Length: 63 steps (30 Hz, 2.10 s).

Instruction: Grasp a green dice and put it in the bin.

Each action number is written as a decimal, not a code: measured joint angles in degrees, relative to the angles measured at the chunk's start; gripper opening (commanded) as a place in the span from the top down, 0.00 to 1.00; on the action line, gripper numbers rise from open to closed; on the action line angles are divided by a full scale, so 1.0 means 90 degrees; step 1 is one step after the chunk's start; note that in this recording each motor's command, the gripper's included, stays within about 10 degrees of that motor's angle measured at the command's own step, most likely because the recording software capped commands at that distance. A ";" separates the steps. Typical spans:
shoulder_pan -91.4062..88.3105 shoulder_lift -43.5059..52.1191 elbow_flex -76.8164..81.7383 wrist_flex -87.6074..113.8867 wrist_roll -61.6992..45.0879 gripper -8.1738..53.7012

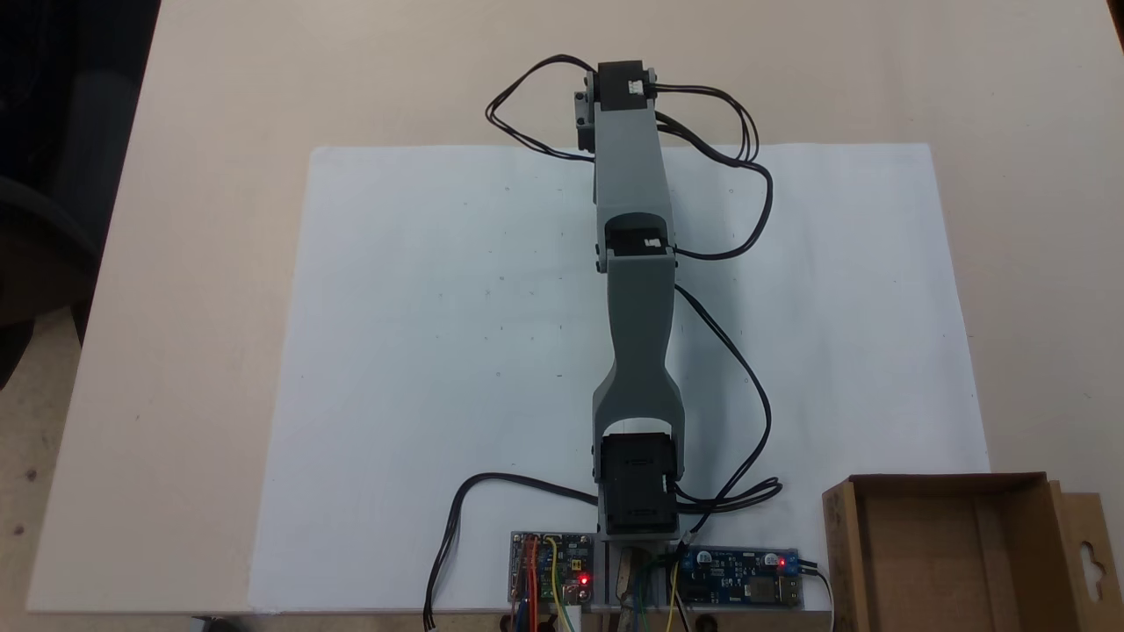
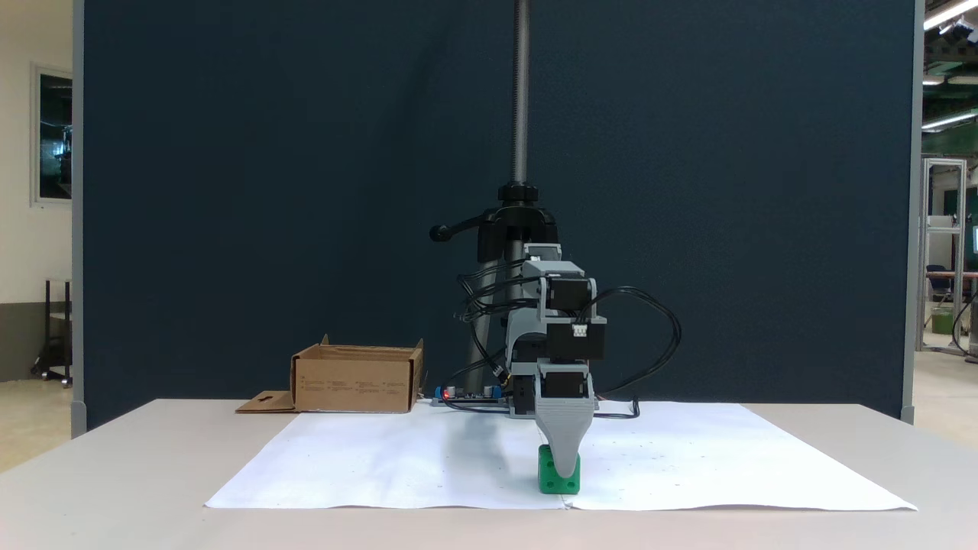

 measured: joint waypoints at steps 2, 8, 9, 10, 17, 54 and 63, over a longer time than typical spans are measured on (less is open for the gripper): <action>0.0010 0.0000 0.0000 0.0000 0.0000 0.20; 0.0020 0.0000 0.0000 0.0000 0.0000 0.24; 0.0029 0.0000 0.0000 0.0000 0.0000 0.24; 0.0020 -0.0029 0.0000 0.0000 0.0000 0.24; 0.0020 -0.0137 0.0000 0.0000 0.0000 0.32; 0.0166 -0.0332 0.0000 -0.0078 0.0000 0.43; 0.0234 -0.0332 -0.0010 -0.0107 0.0000 0.68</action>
